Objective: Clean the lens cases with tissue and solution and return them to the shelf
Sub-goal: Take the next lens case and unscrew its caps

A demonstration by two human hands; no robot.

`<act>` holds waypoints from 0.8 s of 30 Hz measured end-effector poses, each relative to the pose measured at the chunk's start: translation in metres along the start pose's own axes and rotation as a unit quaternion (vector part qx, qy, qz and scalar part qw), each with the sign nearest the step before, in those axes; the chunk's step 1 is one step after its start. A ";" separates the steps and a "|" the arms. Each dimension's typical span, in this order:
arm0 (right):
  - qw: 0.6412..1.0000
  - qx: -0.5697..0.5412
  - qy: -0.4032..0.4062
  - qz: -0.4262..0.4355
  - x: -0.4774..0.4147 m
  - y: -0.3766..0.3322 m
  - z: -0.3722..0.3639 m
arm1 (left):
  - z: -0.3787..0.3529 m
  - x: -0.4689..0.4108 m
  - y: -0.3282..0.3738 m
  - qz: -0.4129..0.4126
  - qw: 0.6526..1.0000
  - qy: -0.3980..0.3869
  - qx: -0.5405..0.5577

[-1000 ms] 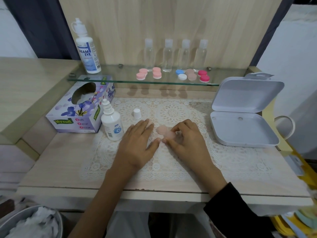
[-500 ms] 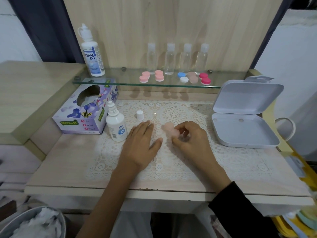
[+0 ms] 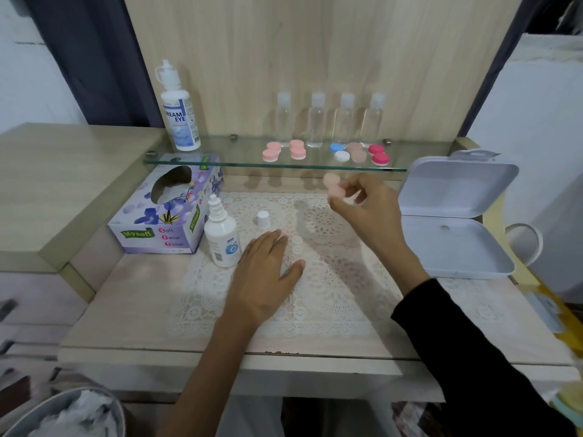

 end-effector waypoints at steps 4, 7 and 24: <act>0.999 0.014 0.045 0.001 -0.025 -0.014 -0.001 | 0.000 0.000 0.000 -0.001 1.000 0.002 0.001; 0.997 0.045 0.058 0.014 -0.042 -0.022 -0.010 | 0.002 0.000 0.001 -0.004 1.000 0.009 0.004; 0.976 0.209 0.057 0.000 -0.084 -0.036 -0.036 | 0.001 -0.001 -0.003 -0.002 1.000 0.019 0.004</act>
Point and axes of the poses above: each hand's wrist, its own x-axis away from the middle knuckle, its own z-axis out of the back of the hand, y = z × x, the point moved 9 cm from there along -x, towards the middle knuckle, and after that the axes turned 12 degrees about -z, right-handed, at the moved point
